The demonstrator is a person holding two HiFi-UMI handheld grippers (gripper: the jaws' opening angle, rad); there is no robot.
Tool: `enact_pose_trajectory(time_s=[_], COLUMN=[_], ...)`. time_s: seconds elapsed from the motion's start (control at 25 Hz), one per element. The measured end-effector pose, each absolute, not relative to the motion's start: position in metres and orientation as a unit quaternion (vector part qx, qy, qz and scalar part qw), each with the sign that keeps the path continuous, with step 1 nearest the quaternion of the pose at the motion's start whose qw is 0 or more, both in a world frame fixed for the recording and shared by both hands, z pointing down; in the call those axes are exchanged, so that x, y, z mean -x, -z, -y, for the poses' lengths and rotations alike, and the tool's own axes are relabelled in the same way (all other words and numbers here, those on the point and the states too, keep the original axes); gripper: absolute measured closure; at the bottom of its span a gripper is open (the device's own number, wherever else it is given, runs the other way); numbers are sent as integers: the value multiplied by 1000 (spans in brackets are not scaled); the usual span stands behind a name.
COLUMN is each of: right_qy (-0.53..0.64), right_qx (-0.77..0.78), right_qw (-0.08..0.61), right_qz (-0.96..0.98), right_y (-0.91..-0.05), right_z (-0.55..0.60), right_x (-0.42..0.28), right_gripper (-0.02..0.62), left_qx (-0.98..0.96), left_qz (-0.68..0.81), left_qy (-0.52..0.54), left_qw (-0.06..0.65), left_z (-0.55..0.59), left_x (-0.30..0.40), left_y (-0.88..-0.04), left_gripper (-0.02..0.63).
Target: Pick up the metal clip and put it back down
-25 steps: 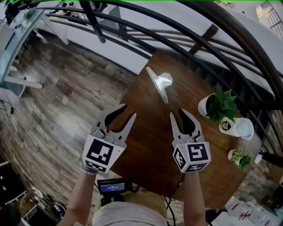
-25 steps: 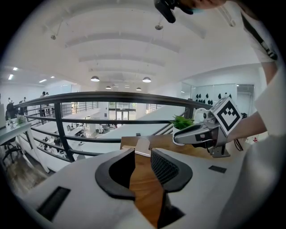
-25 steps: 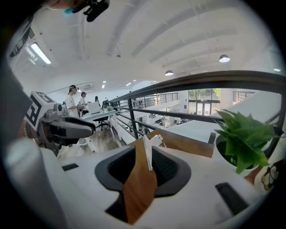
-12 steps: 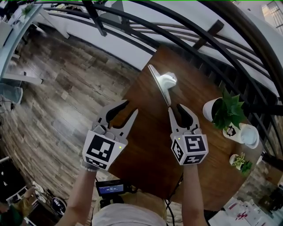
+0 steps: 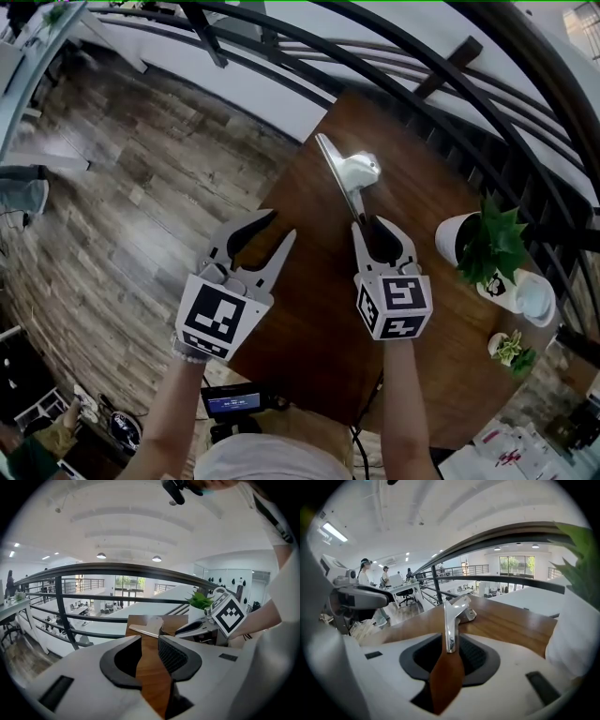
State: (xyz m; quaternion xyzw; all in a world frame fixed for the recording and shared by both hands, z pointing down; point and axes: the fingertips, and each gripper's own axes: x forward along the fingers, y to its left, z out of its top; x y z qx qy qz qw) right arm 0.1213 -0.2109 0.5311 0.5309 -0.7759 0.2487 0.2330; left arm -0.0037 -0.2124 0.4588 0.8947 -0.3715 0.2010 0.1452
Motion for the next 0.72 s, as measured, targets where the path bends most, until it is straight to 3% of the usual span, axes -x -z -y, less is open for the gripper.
enact_pose_trajectory(time_s=[0.72], right_qy=[-240], right_qx=[-504], right_qw=[302], right_qz=[773], right_y=[-545], right_z=[214], right_x=[-119], right_gripper=[483], left_qx=[-891], left_qz=[376], left_qy=[-203], left_qw=[151], left_z=[215], left_x=[3], left_y=[-467], left_gripper=[491])
